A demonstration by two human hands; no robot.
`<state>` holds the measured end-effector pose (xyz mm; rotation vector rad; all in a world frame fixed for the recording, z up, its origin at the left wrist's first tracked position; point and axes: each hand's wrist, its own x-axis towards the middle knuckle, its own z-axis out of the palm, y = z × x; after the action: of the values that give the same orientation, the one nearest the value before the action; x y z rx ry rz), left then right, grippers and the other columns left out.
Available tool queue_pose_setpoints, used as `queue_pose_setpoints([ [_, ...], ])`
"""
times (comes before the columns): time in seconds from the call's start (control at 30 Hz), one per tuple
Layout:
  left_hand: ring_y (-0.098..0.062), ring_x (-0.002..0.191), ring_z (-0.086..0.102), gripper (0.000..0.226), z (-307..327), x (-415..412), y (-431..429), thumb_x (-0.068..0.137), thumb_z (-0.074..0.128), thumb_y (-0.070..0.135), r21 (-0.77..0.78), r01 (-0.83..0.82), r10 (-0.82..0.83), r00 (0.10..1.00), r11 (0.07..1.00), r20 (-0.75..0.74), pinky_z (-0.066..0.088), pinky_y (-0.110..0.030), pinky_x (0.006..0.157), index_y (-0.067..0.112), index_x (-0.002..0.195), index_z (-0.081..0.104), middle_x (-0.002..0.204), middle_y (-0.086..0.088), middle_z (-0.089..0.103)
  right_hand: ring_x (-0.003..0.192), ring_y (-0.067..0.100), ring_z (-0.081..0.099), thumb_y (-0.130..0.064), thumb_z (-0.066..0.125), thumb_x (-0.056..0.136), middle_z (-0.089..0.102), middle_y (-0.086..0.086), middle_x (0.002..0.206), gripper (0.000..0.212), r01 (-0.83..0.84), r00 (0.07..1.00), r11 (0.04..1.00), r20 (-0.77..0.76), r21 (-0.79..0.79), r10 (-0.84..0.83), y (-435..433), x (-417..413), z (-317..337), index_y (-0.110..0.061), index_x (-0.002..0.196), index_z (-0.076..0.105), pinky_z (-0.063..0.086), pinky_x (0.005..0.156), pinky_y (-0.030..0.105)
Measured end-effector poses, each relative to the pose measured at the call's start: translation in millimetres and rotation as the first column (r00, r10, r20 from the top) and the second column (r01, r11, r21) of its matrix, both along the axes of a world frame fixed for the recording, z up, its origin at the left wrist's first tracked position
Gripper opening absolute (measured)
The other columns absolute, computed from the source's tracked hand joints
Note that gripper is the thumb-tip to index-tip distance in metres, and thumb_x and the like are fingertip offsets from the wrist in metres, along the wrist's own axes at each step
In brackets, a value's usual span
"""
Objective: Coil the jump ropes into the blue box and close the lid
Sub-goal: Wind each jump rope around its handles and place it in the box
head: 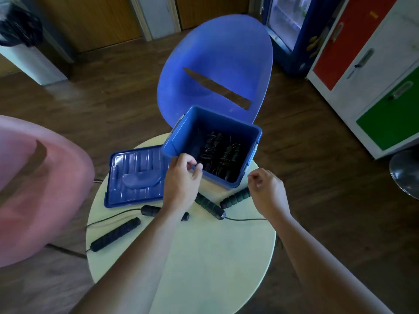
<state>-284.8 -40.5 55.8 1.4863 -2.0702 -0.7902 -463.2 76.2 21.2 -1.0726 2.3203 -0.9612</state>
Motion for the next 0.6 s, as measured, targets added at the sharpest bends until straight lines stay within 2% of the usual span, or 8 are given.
queue_pose_setpoints([
  [0.07, -0.018, 0.080, 0.053, 0.016, -15, 8, 17, 0.094, 0.067, 0.025, 0.086, -0.069, 0.072, 0.997, 0.994, -0.034, 0.034, -0.023, 0.068, 0.013, 0.092, 0.056, 0.091, -0.001, 0.059, 0.078, 0.024, 0.063, -0.013, 0.061, 0.092, 0.067, 0.002, 0.087, 0.009, -0.053, 0.994, 0.998, -0.096, 0.039, 0.056, 8, 3, -13, -0.014, 0.090, 0.069, 0.054, 0.070, 0.039],
  [0.13, -0.021, 0.084, 0.059, 0.020, -36, 12, 29, 0.093, 0.068, 0.029, 0.249, -0.121, 0.126, 0.992, 0.961, -0.005, 0.039, -0.029, 0.070, 0.014, 0.094, 0.055, 0.092, -0.002, 0.063, 0.089, 0.029, 0.063, -0.010, 0.061, 0.089, 0.068, 0.004, 0.097, 0.014, -0.128, 0.965, 0.986, -0.214, 0.108, 0.149, 12, 3, -25, -0.015, 0.099, 0.069, 0.054, 0.079, 0.043],
  [0.23, -0.021, 0.092, 0.061, 0.033, -63, 10, 39, 0.089, 0.070, 0.037, 0.519, -0.163, 0.145, 0.987, 0.839, 0.076, 0.043, -0.030, 0.069, 0.016, 0.108, 0.053, 0.110, -0.003, 0.062, 0.131, 0.026, 0.047, -0.009, 0.059, 0.091, 0.055, 0.000, 0.139, 0.046, -0.273, 0.888, 0.901, -0.271, 0.336, 0.370, 14, 0, -39, -0.021, 0.135, 0.055, 0.041, 0.103, 0.044],
  [0.27, -0.021, 0.093, 0.060, 0.037, -67, 8, 41, 0.089, 0.070, 0.040, 0.574, -0.172, 0.152, 0.985, 0.801, 0.083, 0.044, -0.030, 0.069, 0.018, 0.114, 0.052, 0.117, -0.004, 0.058, 0.137, 0.025, 0.040, -0.009, 0.057, 0.092, 0.048, 0.000, 0.147, 0.055, -0.302, 0.859, 0.854, -0.268, 0.423, 0.436, 13, -2, -42, -0.024, 0.143, 0.046, 0.037, 0.107, 0.043],
  [0.33, -0.019, 0.086, 0.058, 0.039, -72, 4, 43, 0.091, 0.068, 0.039, 0.602, -0.207, 0.185, 0.978, 0.771, 0.100, 0.042, -0.028, 0.063, 0.022, 0.121, 0.050, 0.123, -0.006, 0.051, 0.136, 0.027, 0.038, -0.011, 0.055, 0.094, 0.044, 0.001, 0.148, 0.059, -0.298, 0.798, 0.772, -0.297, 0.561, 0.524, 12, -5, -48, -0.027, 0.148, 0.038, 0.037, 0.106, 0.041],
  [0.47, -0.021, 0.072, 0.054, 0.036, -76, -7, 44, 0.095, 0.065, 0.032, 0.594, -0.279, 0.209, 0.960, 0.755, 0.185, 0.040, -0.026, 0.052, 0.030, 0.129, 0.052, 0.127, -0.010, 0.035, 0.119, 0.028, 0.046, -0.019, 0.064, 0.092, 0.047, 0.004, 0.130, 0.044, -0.247, 0.691, 0.714, -0.398, 0.655, 0.604, 18, -7, -53, -0.025, 0.134, 0.052, 0.041, 0.095, 0.038],
  [0.53, -0.020, 0.067, 0.051, 0.034, -79, -10, 46, 0.097, 0.063, 0.023, 0.606, -0.286, 0.219, 0.958, 0.742, 0.184, 0.038, -0.024, 0.050, 0.030, 0.130, 0.055, 0.132, -0.012, 0.032, 0.117, 0.027, 0.047, -0.027, 0.063, 0.095, 0.047, 0.004, 0.128, 0.039, -0.261, 0.706, 0.719, -0.381, 0.644, 0.597, 24, -5, -55, -0.023, 0.132, 0.053, 0.041, 0.095, 0.038],
  [0.6, -0.019, 0.068, 0.051, 0.034, -78, -13, 49, 0.097, 0.061, 0.016, 0.616, -0.270, 0.232, 0.962, 0.740, 0.144, 0.039, -0.024, 0.051, 0.031, 0.128, 0.057, 0.130, -0.011, 0.034, 0.117, 0.027, 0.048, -0.034, 0.059, 0.097, 0.048, 0.004, 0.129, 0.039, -0.263, 0.772, 0.754, -0.337, 0.602, 0.538, 32, 0, -53, -0.023, 0.134, 0.053, 0.041, 0.096, 0.039],
])
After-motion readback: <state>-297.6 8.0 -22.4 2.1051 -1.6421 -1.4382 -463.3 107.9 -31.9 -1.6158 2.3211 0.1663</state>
